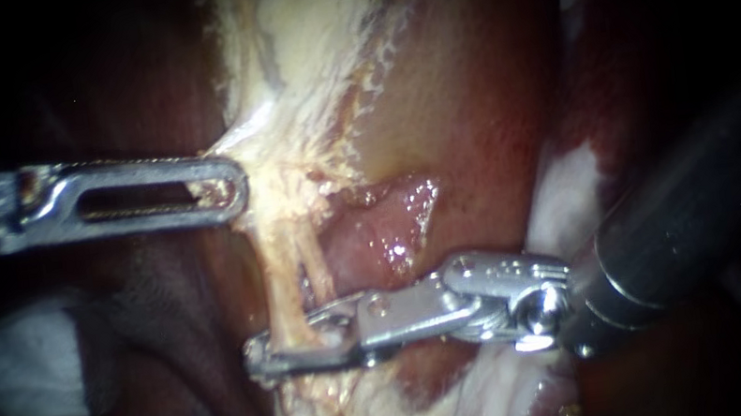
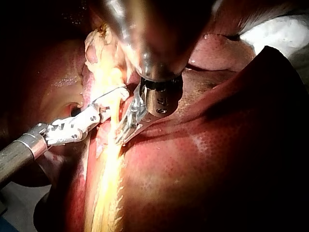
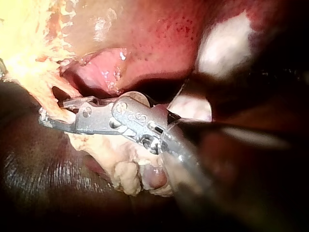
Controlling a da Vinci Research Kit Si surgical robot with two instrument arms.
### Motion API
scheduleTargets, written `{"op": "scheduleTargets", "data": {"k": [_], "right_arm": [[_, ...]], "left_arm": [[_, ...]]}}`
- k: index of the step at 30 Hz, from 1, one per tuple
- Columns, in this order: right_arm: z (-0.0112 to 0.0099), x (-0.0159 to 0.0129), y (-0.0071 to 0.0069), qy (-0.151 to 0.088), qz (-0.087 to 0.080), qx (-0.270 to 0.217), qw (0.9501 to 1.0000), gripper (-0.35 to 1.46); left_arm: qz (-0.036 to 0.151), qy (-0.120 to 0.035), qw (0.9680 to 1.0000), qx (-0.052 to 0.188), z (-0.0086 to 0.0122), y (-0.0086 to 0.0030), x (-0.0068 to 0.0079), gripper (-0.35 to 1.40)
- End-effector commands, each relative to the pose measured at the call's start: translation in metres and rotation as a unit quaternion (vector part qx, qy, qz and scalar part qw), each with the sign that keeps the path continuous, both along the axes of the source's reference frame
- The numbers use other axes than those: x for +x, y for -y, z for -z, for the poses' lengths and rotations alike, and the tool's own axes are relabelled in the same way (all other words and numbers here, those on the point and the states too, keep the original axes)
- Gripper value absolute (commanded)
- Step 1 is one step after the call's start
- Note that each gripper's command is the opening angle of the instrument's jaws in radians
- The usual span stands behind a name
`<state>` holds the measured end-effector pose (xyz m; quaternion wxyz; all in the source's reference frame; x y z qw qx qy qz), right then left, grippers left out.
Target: Going back second clip left tube
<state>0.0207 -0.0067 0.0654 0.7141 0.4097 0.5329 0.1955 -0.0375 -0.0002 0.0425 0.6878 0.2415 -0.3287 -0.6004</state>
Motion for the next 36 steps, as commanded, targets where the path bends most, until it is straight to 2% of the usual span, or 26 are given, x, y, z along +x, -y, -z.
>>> {"op": "scheduleTargets", "data": {"k": [1,9,18,20,21,24,28,31,36], "right_arm": [[0.0000,0.0000,0.0001,-0.002,0.002,0.000,1.0000,-0.35],[0.0009,-0.0001,0.0005,-0.015,0.019,0.003,0.9997,-0.35],[0.0012,-0.0001,0.0006,-0.023,0.030,0.004,0.9993,-0.35],[0.0012,0.0000,0.0005,-0.032,0.029,0.004,0.9991,-0.30],[0.0012,0.0002,0.0005,-0.045,0.023,-0.004,0.9987,-0.03],[0.0013,0.0007,0.0004,-0.069,0.010,-0.018,0.9974,0.42],[0.0014,0.0016,0.0004,-0.081,-0.010,-0.046,0.9956,0.56],[0.0013,0.0021,0.0002,-0.087,-0.025,-0.069,0.9935,0.59],[0.0007,0.0027,-0.0004,-0.094,-0.038,-0.122,0.9874,0.60]], "left_arm": [[0.000,0.000,1.0000,0.000,0.0001,0.0000,0.0000,-0.35],[0.000,0.000,1.0000,0.000,0.0000,0.0000,0.0001,-0.35],[0.000,0.000,1.0000,0.000,-0.0001,-0.0001,0.0001,-0.35],[0.000,0.000,1.0000,0.000,-0.0001,-0.0001,0.0001,-0.35],[0.000,0.000,1.0000,0.000,-0.0001,-0.0001,0.0001,-0.35],[0.000,0.000,1.0000,0.000,-0.0001,-0.0001,0.0001,-0.35],[0.000,0.000,1.0000,0.000,0.0000,0.0000,0.0000,-0.35],[0.000,0.000,1.0000,0.000,0.0001,0.0000,0.0000,-0.35],[0.001,0.000,1.0000,0.000,0.0003,0.0001,-0.0002,-0.35]]}}
